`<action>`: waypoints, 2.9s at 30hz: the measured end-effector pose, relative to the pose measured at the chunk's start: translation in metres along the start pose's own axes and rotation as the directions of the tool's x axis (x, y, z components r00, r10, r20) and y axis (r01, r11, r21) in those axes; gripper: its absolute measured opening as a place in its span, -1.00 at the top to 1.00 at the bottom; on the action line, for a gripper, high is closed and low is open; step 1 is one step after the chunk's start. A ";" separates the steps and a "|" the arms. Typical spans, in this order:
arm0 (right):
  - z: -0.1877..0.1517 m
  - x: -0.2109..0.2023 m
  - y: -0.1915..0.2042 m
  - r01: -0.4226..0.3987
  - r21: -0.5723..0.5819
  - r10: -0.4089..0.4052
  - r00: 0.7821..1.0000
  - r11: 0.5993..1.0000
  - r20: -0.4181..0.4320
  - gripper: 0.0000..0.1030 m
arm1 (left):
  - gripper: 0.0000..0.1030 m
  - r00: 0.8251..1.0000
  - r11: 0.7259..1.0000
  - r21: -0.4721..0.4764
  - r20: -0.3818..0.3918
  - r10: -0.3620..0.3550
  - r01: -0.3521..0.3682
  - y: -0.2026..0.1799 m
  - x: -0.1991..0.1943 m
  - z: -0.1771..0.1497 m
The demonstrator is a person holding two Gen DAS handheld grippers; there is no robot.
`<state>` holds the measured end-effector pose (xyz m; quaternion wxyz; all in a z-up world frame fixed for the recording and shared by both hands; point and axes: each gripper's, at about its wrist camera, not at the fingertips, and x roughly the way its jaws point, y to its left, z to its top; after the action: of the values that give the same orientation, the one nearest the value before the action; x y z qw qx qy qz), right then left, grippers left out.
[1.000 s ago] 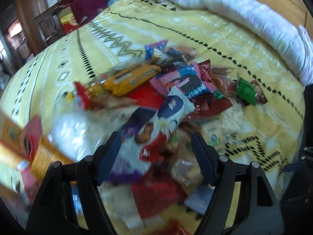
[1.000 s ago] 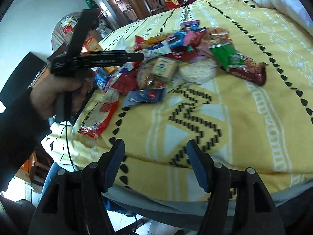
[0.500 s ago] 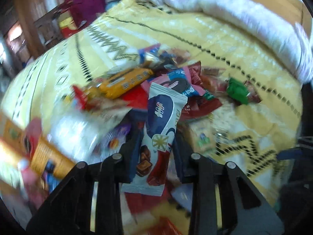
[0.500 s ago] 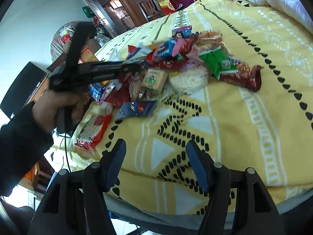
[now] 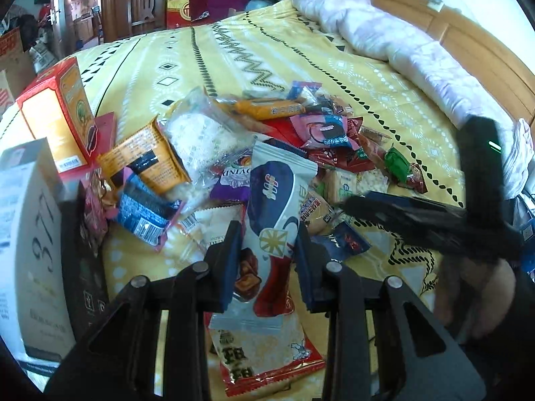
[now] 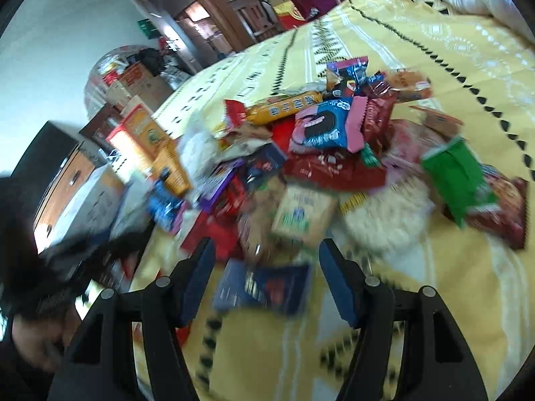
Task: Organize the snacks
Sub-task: 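Grasp a white-green cake packet with the right tool while the left grasps a white-blue bag, then carry both packets over the blue bowl and open both tools to drop them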
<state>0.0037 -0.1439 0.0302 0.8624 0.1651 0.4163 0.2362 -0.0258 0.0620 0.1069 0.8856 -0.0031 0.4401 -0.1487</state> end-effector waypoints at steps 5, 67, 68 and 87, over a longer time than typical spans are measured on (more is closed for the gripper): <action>0.015 0.032 -0.009 0.054 0.035 -0.052 0.998 0.998 -0.034 0.08 | 0.39 1.000 1.000 -0.002 -0.003 -0.003 0.003 -0.005 0.003 -0.002; -0.014 -0.101 0.040 0.116 -0.226 -0.094 0.990 0.967 0.105 0.15 | 0.55 0.978 0.994 0.011 0.177 0.106 -0.110 0.002 -0.077 0.012; -0.006 -0.102 0.051 0.109 -0.245 -0.083 0.990 0.963 0.117 0.15 | 0.55 0.972 0.991 -0.002 0.197 0.130 -0.132 0.011 -0.087 0.013; 0.056 -0.047 0.285 -0.184 -0.523 0.235 0.972 0.832 0.031 0.15 | 0.55 0.851 0.877 -0.326 0.276 0.446 -0.354 0.156 -0.197 -0.027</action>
<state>-0.0539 0.0630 0.2307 0.8624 -0.0168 0.2758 0.4242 -0.1188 0.2669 0.2224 0.9512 -0.0541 0.2857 0.1031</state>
